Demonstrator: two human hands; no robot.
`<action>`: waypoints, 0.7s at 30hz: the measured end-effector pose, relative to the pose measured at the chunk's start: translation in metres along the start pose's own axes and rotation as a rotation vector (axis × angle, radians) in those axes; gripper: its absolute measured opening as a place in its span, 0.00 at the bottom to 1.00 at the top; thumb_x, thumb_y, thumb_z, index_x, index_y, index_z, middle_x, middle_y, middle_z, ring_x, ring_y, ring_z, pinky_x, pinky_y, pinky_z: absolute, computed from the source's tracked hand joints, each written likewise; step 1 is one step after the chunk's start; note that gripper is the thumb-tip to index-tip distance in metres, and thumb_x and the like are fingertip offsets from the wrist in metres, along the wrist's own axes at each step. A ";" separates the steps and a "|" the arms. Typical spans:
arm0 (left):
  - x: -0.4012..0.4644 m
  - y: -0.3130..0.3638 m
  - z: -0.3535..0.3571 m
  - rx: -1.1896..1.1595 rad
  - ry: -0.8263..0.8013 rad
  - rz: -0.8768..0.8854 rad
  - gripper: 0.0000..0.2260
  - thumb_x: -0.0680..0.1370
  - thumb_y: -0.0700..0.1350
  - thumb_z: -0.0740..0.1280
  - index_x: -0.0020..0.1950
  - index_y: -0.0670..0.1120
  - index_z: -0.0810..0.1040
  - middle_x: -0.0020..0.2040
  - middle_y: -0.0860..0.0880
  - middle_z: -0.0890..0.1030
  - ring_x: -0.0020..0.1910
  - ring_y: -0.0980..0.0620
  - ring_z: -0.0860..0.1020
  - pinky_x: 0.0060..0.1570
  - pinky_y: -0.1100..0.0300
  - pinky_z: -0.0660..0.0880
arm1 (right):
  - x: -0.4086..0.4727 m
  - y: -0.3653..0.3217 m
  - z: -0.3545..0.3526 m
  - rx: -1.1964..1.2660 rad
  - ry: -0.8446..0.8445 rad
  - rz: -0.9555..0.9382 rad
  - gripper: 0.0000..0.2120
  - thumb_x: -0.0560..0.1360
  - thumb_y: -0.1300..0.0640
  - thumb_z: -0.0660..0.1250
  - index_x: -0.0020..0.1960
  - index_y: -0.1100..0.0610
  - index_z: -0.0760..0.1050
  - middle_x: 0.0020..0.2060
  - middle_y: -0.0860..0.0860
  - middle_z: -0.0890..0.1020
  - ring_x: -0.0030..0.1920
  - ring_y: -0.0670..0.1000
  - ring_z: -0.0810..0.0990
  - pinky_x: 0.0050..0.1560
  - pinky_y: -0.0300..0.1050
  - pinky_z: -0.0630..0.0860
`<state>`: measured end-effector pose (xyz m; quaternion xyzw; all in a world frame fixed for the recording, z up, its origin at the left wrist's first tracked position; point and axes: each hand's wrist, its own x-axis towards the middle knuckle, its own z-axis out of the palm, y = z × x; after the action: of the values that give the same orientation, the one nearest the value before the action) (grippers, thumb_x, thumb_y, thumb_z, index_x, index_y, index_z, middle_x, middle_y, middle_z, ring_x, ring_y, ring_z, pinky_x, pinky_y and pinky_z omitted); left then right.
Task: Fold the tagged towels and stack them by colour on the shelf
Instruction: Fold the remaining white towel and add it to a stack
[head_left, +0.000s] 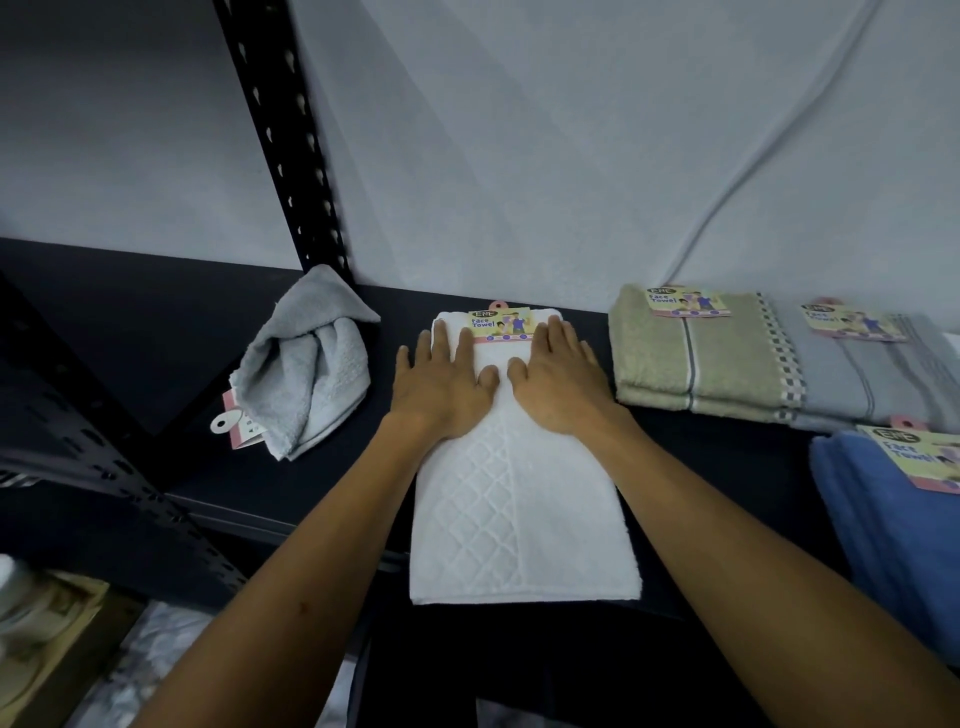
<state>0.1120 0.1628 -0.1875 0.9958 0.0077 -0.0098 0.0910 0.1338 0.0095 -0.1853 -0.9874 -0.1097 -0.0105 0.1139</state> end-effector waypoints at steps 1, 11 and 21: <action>-0.001 -0.001 -0.001 -0.053 0.038 0.007 0.30 0.82 0.60 0.48 0.81 0.48 0.46 0.81 0.41 0.45 0.79 0.44 0.46 0.76 0.43 0.44 | -0.002 0.001 -0.002 0.029 0.061 -0.021 0.28 0.81 0.48 0.50 0.75 0.66 0.58 0.75 0.59 0.59 0.76 0.58 0.56 0.75 0.53 0.57; -0.083 -0.008 -0.011 -0.410 0.294 -0.082 0.28 0.79 0.48 0.62 0.77 0.45 0.59 0.63 0.41 0.77 0.67 0.39 0.71 0.69 0.44 0.63 | -0.079 -0.010 -0.022 0.203 0.249 0.006 0.23 0.79 0.58 0.60 0.73 0.59 0.65 0.65 0.60 0.70 0.66 0.61 0.68 0.59 0.52 0.72; -0.127 0.007 -0.015 -0.564 0.365 -0.274 0.29 0.77 0.47 0.65 0.76 0.47 0.63 0.64 0.52 0.80 0.65 0.47 0.74 0.64 0.52 0.68 | -0.110 -0.003 -0.032 0.669 0.137 0.257 0.23 0.76 0.58 0.64 0.71 0.53 0.66 0.55 0.52 0.80 0.53 0.55 0.79 0.51 0.49 0.79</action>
<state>-0.0148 0.1571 -0.1685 0.9065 0.1596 0.1585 0.3572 0.0258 -0.0184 -0.1585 -0.8982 0.0258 -0.0256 0.4382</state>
